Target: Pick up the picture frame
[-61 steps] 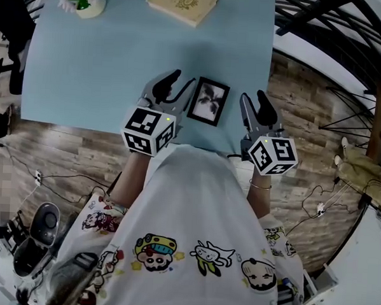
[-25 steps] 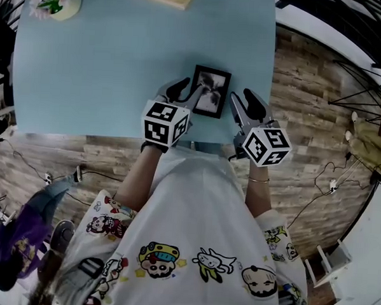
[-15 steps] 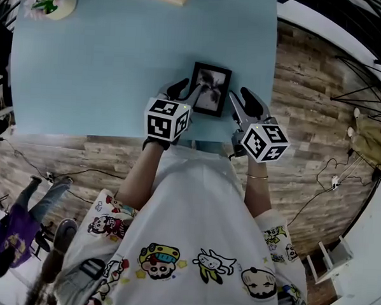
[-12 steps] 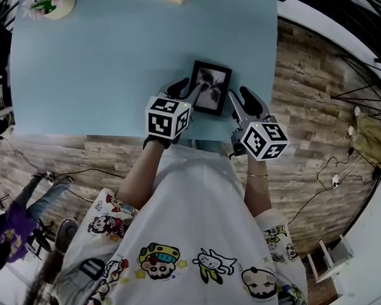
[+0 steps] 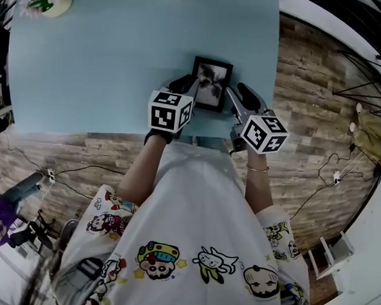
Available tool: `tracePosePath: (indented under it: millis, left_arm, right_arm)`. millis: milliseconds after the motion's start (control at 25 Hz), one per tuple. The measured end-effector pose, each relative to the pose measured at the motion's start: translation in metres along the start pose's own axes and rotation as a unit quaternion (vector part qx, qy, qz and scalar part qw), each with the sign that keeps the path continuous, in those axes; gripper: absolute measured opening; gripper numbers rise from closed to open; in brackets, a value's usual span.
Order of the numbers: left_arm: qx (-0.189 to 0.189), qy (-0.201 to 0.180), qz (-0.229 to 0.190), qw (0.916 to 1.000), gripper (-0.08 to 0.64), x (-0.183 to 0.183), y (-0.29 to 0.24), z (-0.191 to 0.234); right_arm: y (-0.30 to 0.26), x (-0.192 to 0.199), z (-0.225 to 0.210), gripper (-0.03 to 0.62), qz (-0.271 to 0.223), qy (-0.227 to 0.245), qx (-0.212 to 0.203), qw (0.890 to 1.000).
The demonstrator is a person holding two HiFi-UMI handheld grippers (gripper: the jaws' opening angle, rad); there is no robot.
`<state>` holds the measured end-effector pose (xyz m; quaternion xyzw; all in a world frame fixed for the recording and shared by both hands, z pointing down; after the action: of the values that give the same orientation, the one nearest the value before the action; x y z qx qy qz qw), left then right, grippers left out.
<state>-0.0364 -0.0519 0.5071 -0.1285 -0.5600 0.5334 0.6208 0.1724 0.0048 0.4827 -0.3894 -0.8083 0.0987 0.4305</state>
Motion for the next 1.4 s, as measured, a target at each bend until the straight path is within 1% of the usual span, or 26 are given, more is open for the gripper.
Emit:
tracePosePath:
  millis: [280,440,760,880,1160,1400]
  left_arm:
    - [-0.003,0.010,0.000,0.9999,0.080,0.001,-0.001,-0.001]
    - [-0.001,0.024,0.002,0.9997,0.077,0.001,0.000,0.000]
    - [0.005,0.044,0.005,0.9990,0.074,0.000,0.001,0.001]
    - [0.010,0.057,0.008,0.9983,0.072,0.000,0.000,0.003]
    - [0.025,0.076,0.015,0.9967,0.071,-0.001,0.001,0.008]
    - [0.041,0.092,0.024,0.9947,0.070,-0.002,0.001,0.014]
  right_arm:
    - [-0.003,0.003,-0.003,0.193,0.005,-0.017,-0.002,1.000]
    - [-0.006,0.005,-0.005,0.193,0.013,-0.032,-0.006,0.999]
    - [-0.013,0.008,-0.008,0.193,0.040,-0.067,-0.018,0.997]
    - [-0.015,0.009,-0.012,0.193,0.049,-0.081,-0.023,0.995]
    - [-0.022,0.008,-0.018,0.197,0.074,-0.122,-0.048,0.989]
    - [-0.028,0.009,-0.021,0.202,0.094,-0.160,-0.080,0.979]
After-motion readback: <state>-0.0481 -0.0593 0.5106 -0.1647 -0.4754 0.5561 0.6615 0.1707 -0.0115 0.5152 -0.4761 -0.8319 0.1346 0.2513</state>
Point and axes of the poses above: the fingertips, and each gripper's own axes: y backward along the fingers, z to its left, x out of its underside, the point moved 10 cm from there along y, backward along the fingers, and after that the axes turned 6 degrees about -x, right-handed, at the moved point
